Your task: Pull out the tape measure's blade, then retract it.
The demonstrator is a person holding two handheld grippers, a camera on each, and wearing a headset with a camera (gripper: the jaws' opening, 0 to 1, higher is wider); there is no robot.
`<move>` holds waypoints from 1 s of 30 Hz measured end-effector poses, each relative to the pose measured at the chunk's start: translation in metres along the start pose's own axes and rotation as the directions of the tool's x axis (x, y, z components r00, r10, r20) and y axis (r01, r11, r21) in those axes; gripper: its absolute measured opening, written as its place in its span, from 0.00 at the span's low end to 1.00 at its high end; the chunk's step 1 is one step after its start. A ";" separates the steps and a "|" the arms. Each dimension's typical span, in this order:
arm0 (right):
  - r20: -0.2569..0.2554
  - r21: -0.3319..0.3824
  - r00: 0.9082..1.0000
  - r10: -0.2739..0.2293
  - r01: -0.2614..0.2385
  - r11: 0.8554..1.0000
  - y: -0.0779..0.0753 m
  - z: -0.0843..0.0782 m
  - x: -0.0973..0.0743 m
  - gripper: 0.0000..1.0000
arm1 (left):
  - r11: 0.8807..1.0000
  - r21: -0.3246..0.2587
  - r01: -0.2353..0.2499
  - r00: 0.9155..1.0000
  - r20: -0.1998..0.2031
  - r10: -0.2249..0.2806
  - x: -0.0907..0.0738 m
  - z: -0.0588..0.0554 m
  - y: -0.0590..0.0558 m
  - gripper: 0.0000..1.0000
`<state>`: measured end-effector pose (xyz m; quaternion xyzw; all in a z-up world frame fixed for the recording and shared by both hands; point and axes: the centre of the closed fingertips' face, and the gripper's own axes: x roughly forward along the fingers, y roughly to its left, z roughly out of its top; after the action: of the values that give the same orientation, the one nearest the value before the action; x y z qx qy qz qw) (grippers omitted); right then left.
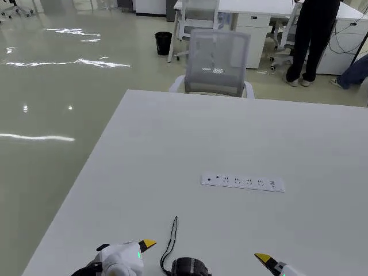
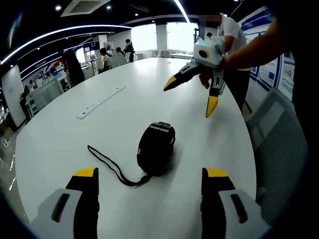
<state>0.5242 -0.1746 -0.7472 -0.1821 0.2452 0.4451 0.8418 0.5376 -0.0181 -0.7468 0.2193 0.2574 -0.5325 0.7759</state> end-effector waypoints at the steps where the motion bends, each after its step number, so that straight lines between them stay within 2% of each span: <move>1: -0.002 -0.007 1.000 0.008 -0.008 1.000 0.001 0.000 0.002 0.86 | 1.000 0.007 0.006 1.000 -0.005 -0.006 0.002 0.000 0.001 0.82; 12: -0.015 -0.043 0.997 0.082 -0.083 0.996 0.009 0.004 0.021 0.76 | 0.995 0.080 0.055 0.998 -0.044 -0.051 0.017 0.001 -0.003 0.77; 14: -0.022 -0.043 0.995 0.099 -0.100 0.994 0.013 0.005 0.025 0.73 | 0.993 0.097 0.067 0.996 -0.057 -0.062 0.020 0.001 -0.005 0.76; 16: -0.038 -0.025 0.989 0.140 -0.141 0.990 0.020 0.004 0.028 0.67 | 0.992 0.103 0.077 0.996 -0.056 -0.071 0.023 0.004 -0.007 0.75; 17: -0.045 -0.040 0.988 0.151 -0.153 0.987 0.022 0.004 0.029 0.63 | 0.991 0.106 0.081 0.996 -0.058 -0.075 0.024 0.004 -0.007 0.74; 26: -0.094 -0.097 0.978 0.189 -0.198 0.975 0.031 0.000 0.048 0.59 | 0.985 0.139 0.107 0.990 -0.103 -0.093 0.033 0.000 -0.007 0.67; 30: -0.152 -0.174 0.969 0.194 -0.219 0.960 0.029 -0.007 0.053 0.53 | 0.984 0.140 0.106 0.990 -0.107 -0.091 0.036 0.001 -0.005 0.65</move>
<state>0.5235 -0.1277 -0.7860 -0.2640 0.2750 0.5389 0.7512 0.5439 -0.0457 -0.7695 0.2887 0.2673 -0.5760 0.7166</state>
